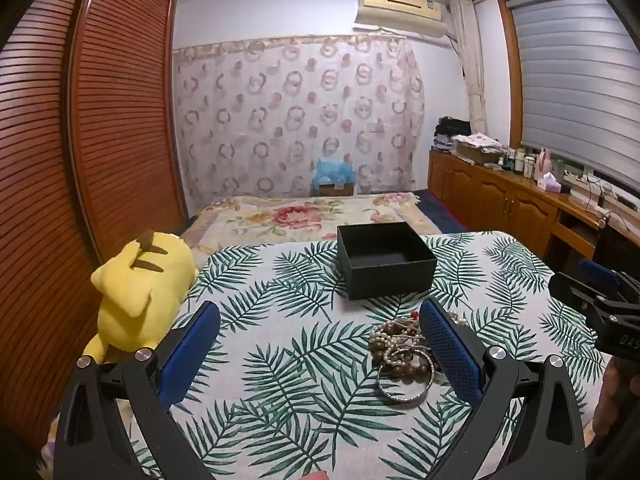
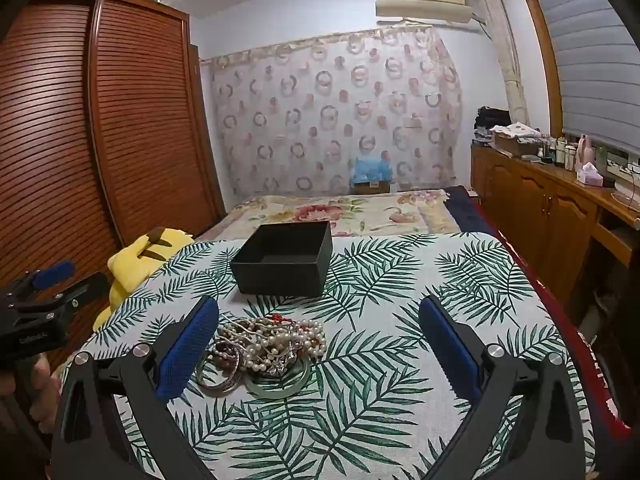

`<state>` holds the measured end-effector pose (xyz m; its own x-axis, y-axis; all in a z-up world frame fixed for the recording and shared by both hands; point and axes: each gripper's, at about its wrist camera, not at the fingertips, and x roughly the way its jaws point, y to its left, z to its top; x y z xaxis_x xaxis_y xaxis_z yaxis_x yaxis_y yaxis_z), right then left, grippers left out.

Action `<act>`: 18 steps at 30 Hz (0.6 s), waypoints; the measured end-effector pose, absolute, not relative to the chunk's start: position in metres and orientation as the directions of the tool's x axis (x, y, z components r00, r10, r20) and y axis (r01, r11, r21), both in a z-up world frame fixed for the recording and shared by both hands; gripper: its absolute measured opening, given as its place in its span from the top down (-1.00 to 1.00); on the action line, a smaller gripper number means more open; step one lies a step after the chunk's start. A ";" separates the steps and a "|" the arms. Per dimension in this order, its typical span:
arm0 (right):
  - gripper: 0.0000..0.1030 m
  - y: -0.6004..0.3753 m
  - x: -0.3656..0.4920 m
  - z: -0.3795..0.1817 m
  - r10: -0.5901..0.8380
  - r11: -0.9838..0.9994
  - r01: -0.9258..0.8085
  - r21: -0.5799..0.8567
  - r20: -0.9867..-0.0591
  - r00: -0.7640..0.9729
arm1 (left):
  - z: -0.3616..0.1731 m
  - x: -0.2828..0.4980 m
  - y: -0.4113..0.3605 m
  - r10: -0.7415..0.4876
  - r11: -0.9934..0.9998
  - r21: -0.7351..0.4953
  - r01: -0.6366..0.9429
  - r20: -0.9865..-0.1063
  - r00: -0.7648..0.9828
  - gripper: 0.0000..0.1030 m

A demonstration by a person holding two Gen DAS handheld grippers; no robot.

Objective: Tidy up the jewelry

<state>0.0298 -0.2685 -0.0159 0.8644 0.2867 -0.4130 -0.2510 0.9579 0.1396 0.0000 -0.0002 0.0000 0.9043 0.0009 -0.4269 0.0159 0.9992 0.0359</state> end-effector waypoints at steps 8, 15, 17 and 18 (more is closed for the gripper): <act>-0.96 -0.268 0.029 -0.016 0.287 0.958 -0.254 0.135 -0.410 0.866 | 0.000 0.001 0.000 0.002 0.999 0.035 0.014 -0.428 0.904 -0.88; -0.96 -0.267 0.030 -0.016 0.289 0.957 -0.256 0.136 -0.409 0.865 | 0.000 0.002 -0.001 0.003 0.999 0.034 0.013 -0.428 0.904 -0.88; -0.96 -0.267 0.030 -0.016 0.289 0.957 -0.256 0.135 -0.408 0.866 | 0.000 0.000 0.000 0.001 0.999 0.034 0.015 -0.426 0.905 -0.88; -0.96 -0.267 0.030 -0.016 0.290 0.957 -0.256 0.135 -0.408 0.866 | 0.000 0.000 0.000 0.002 0.999 0.034 0.014 -0.426 0.905 -0.88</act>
<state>0.0300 -0.2674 -0.0163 0.8658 0.2897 -0.4080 -0.2564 0.9570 0.1355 0.0000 -0.0001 0.0000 0.9049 0.0016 -0.4257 0.0142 0.9993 0.0341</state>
